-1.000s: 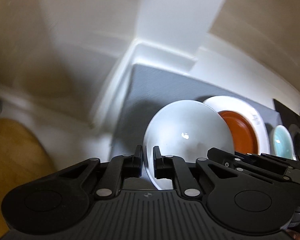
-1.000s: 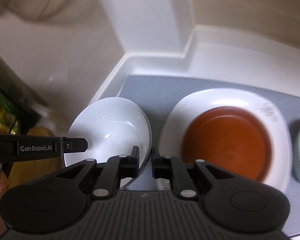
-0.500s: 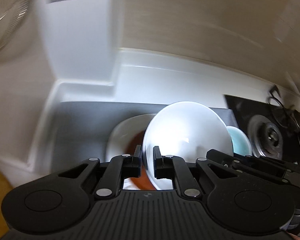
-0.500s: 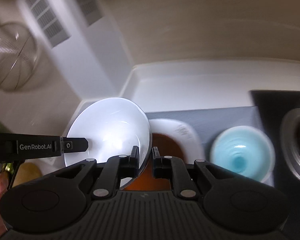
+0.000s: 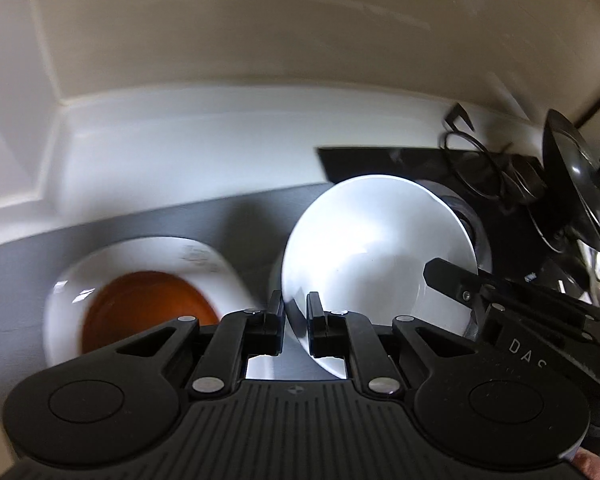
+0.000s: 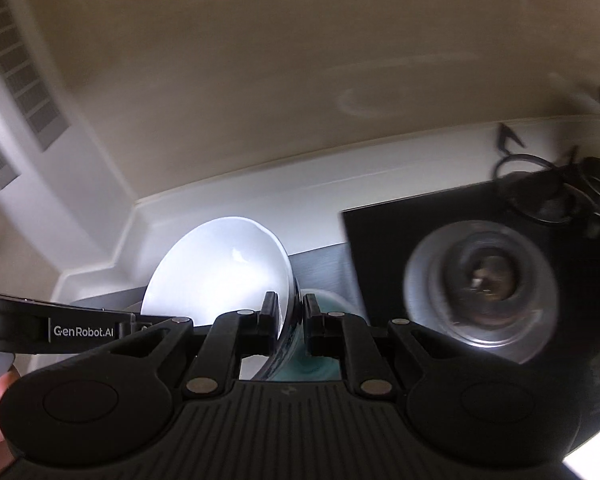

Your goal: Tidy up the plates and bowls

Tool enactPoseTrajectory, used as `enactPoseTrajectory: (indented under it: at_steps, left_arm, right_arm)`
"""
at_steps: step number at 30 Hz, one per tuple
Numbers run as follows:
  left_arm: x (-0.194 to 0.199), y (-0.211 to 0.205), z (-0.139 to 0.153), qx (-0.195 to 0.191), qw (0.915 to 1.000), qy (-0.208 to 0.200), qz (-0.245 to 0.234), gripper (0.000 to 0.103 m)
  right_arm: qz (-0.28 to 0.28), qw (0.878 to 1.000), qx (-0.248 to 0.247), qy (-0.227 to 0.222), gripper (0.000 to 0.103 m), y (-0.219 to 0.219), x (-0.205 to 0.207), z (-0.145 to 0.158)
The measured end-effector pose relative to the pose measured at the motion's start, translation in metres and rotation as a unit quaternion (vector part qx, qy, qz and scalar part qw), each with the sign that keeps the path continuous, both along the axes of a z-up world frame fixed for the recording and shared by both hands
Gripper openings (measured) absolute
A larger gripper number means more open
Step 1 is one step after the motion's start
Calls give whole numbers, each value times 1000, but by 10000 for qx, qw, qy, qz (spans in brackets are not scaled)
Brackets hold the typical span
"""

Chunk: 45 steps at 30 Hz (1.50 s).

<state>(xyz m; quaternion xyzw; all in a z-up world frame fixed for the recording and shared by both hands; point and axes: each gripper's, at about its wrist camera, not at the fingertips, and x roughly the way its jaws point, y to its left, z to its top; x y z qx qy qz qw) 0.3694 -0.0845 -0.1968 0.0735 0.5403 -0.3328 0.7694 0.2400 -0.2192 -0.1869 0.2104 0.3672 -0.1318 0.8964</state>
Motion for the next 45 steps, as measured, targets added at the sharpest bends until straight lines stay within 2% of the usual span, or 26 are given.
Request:
enactPoseTrajectory:
  at_steps: [3,6,17,22,28,32,34,37,42,45]
  left_arm:
    - [12,-14,-20,-35,9989,452,-100,11]
    - [19,-25,-35,90,9981,603,-118,11]
    - [35,-41,-75,605,9956,709,-112,11]
    - [37,-46,-84,723,9947,733,-72,11]
    - [30,-54,-87,851,9949,529,-111,11]
    - [34,-51,-89,775,9948,661,-7,11]
    - [39,-47,-93,652,9940,866,130,11]
    - [46,-39,-98,476,9911,1204,313,11]
    - [50,-25,-100,171,9861,1588,456,11]
    - [51,-9,-100,-130,9827,1745,607,11]
  right_arm:
    - [-153,9998,37,89,13,-17,0,-13]
    - [-188,9995,174,210,13,-26,6,-30]
    - [11,9975,121,702,14,-21,31,-80]
    - [153,9956,-108,920,13,-12,35,-93]
    - [295,9931,-486,1023,13,-5,36,-98]
    - [567,9867,-1061,1090,14,10,37,-99]
    - [742,9802,-1448,1128,15,19,38,-102]
    - [877,9739,-1742,1161,15,26,37,-105]
    - [871,9765,-1608,1143,15,21,37,-107]
    - [528,9908,-777,976,16,3,32,-108]
